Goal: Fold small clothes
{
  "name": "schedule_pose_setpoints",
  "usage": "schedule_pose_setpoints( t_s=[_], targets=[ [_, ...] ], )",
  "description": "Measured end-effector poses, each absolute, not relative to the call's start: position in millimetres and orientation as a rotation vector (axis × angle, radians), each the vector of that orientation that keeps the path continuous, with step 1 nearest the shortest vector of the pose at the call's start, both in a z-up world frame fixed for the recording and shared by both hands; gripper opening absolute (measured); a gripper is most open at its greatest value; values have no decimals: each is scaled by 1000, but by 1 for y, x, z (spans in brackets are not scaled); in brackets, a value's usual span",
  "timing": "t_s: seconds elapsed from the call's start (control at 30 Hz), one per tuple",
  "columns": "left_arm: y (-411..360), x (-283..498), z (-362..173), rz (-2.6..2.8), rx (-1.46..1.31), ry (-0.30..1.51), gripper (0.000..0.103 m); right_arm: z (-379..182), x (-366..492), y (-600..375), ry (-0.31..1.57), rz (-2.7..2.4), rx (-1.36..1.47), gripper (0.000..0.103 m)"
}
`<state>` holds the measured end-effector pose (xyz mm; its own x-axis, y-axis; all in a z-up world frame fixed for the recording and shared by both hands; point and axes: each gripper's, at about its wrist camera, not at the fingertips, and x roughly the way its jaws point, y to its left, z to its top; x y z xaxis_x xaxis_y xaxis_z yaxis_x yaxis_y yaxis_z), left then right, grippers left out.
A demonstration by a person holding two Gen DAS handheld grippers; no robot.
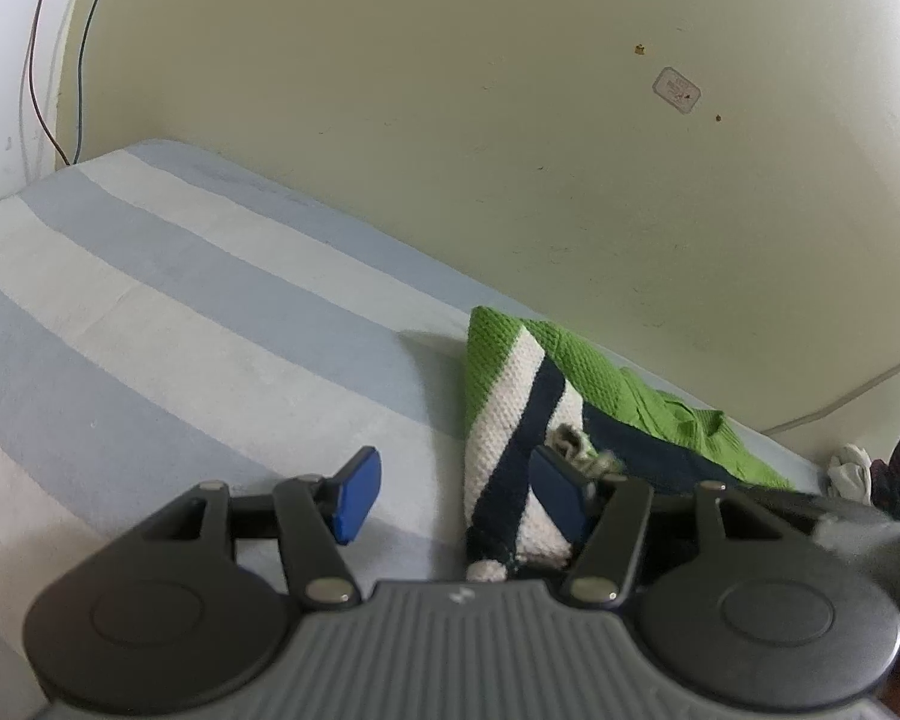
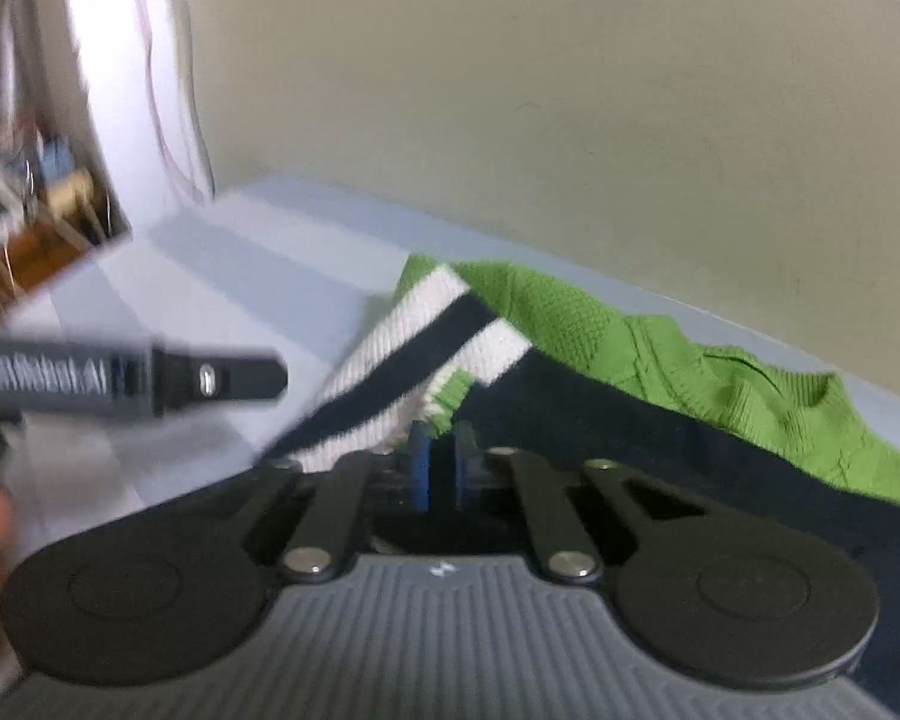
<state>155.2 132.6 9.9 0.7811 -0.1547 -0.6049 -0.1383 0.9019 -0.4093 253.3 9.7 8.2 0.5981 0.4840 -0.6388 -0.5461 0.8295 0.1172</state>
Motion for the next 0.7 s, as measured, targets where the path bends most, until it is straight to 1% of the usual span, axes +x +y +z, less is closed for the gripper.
schedule_pose_setpoints(
  t_s=[0.1, 0.17, 0.23, 0.33, 0.37, 0.43, 0.47, 0.53, 0.7],
  targets=[
    [136, 154, 12, -14, -482, 674, 57, 28, 247, 4, 623, 586, -26, 10],
    [139, 150, 15, -12, -494, 657, 57, 34, 248, 5, 597, 605, 14, 10],
    [142, 147, 17, -5, -498, 642, 59, 28, 253, 12, 617, 632, 44, 10],
    [141, 149, 16, -1, -494, 648, 60, 1, 263, 27, 736, 682, 66, 11],
    [140, 149, 16, -3, -490, 652, 60, -9, 263, 30, 775, 688, 54, 13],
    [137, 151, 15, -7, -476, 656, 60, -11, 262, 25, 755, 701, 70, 16],
    [136, 151, 16, -13, -472, 654, 60, -5, 262, 18, 771, 706, 98, 20],
    [133, 151, 16, -31, -467, 647, 60, 4, 263, 0, 763, 699, 156, 25],
    [120, 148, 17, -97, -431, 617, 60, 31, 242, -74, 655, 594, 200, 25]
  ],
)
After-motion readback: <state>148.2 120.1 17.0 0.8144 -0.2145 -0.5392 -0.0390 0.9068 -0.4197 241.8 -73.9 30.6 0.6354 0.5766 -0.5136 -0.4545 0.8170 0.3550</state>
